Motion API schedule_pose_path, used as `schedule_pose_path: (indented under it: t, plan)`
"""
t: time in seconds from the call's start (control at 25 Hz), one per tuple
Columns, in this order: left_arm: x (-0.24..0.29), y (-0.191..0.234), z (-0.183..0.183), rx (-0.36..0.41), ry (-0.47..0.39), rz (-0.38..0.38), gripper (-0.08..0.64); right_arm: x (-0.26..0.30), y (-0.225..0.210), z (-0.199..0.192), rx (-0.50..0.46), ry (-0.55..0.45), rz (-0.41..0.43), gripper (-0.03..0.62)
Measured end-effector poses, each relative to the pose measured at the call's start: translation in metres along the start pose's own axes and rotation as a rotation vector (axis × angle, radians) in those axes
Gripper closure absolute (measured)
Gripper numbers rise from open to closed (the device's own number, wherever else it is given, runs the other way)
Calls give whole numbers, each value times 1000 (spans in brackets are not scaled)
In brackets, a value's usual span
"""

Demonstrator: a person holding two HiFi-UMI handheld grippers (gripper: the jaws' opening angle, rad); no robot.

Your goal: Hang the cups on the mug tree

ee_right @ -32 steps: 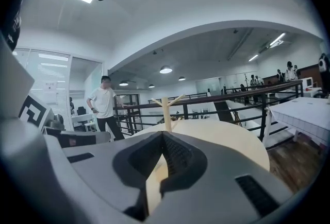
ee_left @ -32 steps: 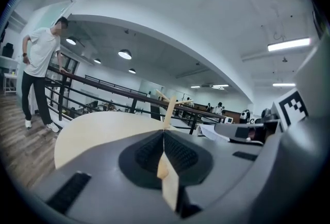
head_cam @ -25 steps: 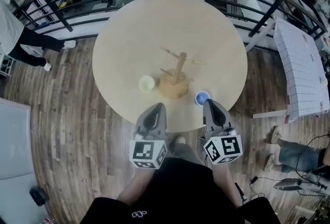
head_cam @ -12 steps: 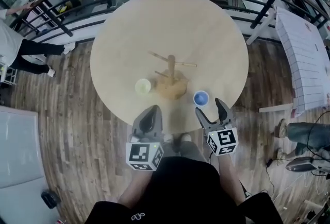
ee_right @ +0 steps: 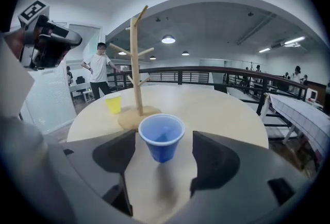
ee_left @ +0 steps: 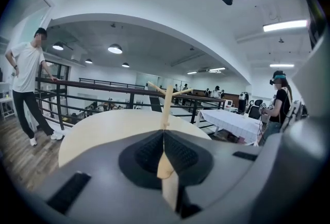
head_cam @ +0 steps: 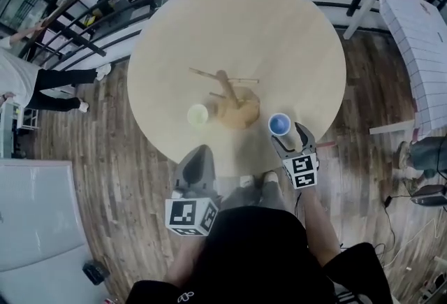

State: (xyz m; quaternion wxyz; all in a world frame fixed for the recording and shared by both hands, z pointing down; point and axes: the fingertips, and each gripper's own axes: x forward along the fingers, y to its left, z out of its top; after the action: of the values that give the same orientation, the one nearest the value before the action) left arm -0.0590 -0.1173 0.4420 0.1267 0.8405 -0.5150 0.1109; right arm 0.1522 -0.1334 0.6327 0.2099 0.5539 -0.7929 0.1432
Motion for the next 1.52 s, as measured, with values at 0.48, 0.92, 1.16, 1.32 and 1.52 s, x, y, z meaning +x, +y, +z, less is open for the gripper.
schedule_pose_path:
  t: [0.48, 0.92, 1.16, 1.32, 1.52]
  plan:
    - [-2, -1, 2, 28, 20, 3, 548, 45, 3, -7, -6, -1, 17, 261]
    - [9, -15, 9, 45, 12, -44, 548, 36, 6, 32, -2, -79, 10, 279]
    - [23, -26, 12, 28, -20, -75, 548, 12, -6, 66, -88, -108, -29, 278]
    - [24, -22, 18, 7, -48, -84, 548, -6, -10, 102, -177, -133, -72, 278]
    - [21, -22, 17, 43, -65, -98, 548, -29, -6, 148, -289, -196, -110, 279]
